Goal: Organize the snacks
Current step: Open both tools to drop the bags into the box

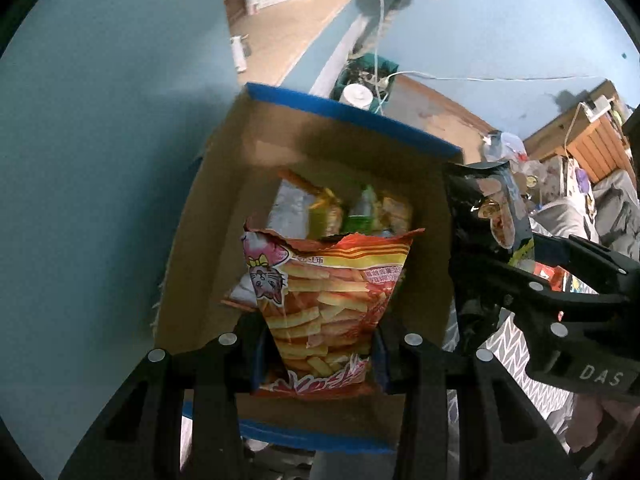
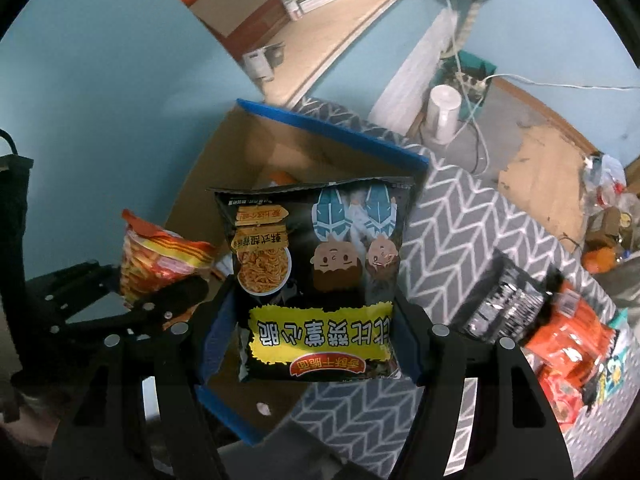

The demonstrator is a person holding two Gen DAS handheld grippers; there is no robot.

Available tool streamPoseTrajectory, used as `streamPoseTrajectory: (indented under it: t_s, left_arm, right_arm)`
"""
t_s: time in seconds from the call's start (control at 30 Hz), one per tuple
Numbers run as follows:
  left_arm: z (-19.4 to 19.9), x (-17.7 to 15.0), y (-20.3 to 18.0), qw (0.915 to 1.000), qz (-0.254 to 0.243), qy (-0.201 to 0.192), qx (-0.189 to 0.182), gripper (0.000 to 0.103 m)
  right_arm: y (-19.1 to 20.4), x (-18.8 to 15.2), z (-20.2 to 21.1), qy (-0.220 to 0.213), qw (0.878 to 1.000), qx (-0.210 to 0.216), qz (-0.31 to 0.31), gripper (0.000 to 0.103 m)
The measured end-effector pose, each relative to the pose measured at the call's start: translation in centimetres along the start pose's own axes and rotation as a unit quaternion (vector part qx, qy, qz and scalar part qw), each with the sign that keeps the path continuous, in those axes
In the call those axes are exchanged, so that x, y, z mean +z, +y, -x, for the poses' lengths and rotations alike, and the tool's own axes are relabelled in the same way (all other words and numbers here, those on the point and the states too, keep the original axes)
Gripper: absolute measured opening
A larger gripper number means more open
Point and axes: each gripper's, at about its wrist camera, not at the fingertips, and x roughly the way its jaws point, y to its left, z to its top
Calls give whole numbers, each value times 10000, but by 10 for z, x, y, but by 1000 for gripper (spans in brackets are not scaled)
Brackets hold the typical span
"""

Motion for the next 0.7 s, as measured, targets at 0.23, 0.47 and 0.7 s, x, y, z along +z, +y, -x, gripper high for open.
streamPoseTrajectory:
  t_s: [0.23, 0.47, 0.7]
  left_arm:
    - [-14, 1, 17, 9997, 174, 110, 105, 41]
    - [-11, -1, 26, 9993, 302, 94, 179, 65]
    - [-2, -2, 25, 9996, 232, 34, 164, 69]
  right_arm:
    - [11, 12, -17, 114, 9999, 73, 28, 70]
    - [14, 20, -26, 154, 9998, 111, -42, 75]
    - [6, 19, -17, 90, 9999, -7, -143, 76]
